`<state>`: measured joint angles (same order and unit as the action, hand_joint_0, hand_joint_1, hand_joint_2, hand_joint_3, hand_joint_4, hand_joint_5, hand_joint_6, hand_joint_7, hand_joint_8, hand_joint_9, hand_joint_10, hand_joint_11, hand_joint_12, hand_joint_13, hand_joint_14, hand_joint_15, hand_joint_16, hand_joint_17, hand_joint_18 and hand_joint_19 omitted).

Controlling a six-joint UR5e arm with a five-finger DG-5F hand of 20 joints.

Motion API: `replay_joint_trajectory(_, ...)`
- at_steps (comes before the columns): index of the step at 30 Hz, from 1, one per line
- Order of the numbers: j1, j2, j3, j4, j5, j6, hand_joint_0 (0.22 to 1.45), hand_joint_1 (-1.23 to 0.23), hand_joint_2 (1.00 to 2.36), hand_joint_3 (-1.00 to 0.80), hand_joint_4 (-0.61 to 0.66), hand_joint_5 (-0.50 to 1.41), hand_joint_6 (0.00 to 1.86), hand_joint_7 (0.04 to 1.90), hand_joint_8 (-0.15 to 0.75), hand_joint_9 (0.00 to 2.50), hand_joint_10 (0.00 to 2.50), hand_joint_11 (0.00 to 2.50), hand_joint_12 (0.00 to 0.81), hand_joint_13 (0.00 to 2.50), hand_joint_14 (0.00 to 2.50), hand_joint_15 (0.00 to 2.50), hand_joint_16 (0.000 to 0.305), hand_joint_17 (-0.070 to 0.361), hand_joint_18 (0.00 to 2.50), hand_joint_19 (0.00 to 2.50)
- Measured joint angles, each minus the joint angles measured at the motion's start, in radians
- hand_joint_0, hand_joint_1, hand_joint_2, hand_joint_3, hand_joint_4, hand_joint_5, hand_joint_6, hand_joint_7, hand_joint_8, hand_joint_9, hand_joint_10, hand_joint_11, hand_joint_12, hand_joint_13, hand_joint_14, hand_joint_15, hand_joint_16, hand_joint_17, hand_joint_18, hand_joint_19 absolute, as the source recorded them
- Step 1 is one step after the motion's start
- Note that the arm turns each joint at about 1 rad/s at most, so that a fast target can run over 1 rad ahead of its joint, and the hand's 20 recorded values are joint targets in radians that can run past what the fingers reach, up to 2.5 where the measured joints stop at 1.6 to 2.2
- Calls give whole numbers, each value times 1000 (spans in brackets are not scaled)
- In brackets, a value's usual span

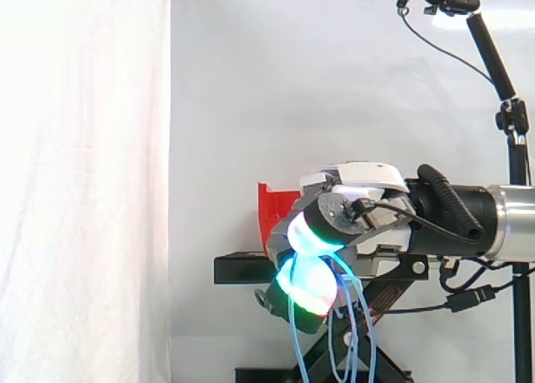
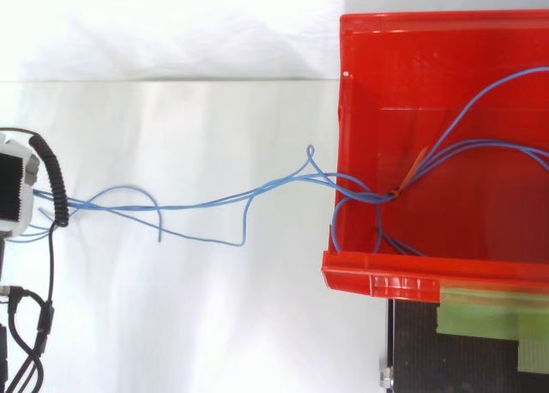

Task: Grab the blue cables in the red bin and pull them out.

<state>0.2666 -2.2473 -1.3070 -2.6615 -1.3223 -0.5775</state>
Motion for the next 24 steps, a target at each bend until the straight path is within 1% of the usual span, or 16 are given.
replay_joint_trajectory(4, 0, 0, 0, 0, -1, 0, 738, -848, 1000, -1000, 214, 850, 4, 798, 268, 1007, 1091, 1637, 352, 1286, 381, 1617, 52, 116, 915, 1171)
replay_joint_trajectory(11, 0, 0, 0, 0, -2, 0, 696, -774, 1000, -1000, 265, 884, 13, 712, 270, 1047, 1070, 1599, 355, 1298, 422, 1578, 54, 121, 940, 1157)
replay_joint_trajectory(12, 0, 0, 0, 0, -2, 0, 694, -764, 1000, -1000, 268, 892, 13, 693, 266, 1058, 1043, 1625, 368, 1312, 422, 1564, 54, 122, 944, 1159)
replay_joint_trajectory(16, 0, 0, 0, 0, -2, 0, 669, -711, 1000, -1000, 284, 941, 16, 622, 273, 1115, 966, 1647, 369, 1338, 424, 1557, 55, 124, 971, 1146)
replay_joint_trajectory(18, 0, 0, 0, 0, -2, 0, 662, -693, 1000, -1000, 307, 961, 18, 617, 271, 1146, 921, 1654, 381, 1344, 423, 1564, 56, 125, 986, 1148)
replay_joint_trajectory(22, 0, 0, 0, 0, -2, 0, 644, -671, 1000, -1000, 285, 1034, 18, 615, 275, 1197, 828, 1704, 386, 1368, 418, 1564, 57, 128, 1004, 1127)
replay_joint_trajectory(24, 0, 0, 0, 0, -2, 0, 634, -669, 1000, -1000, 277, 1089, 20, 609, 287, 1253, 689, 1764, 392, 1394, 393, 1570, 57, 129, 1024, 1117)
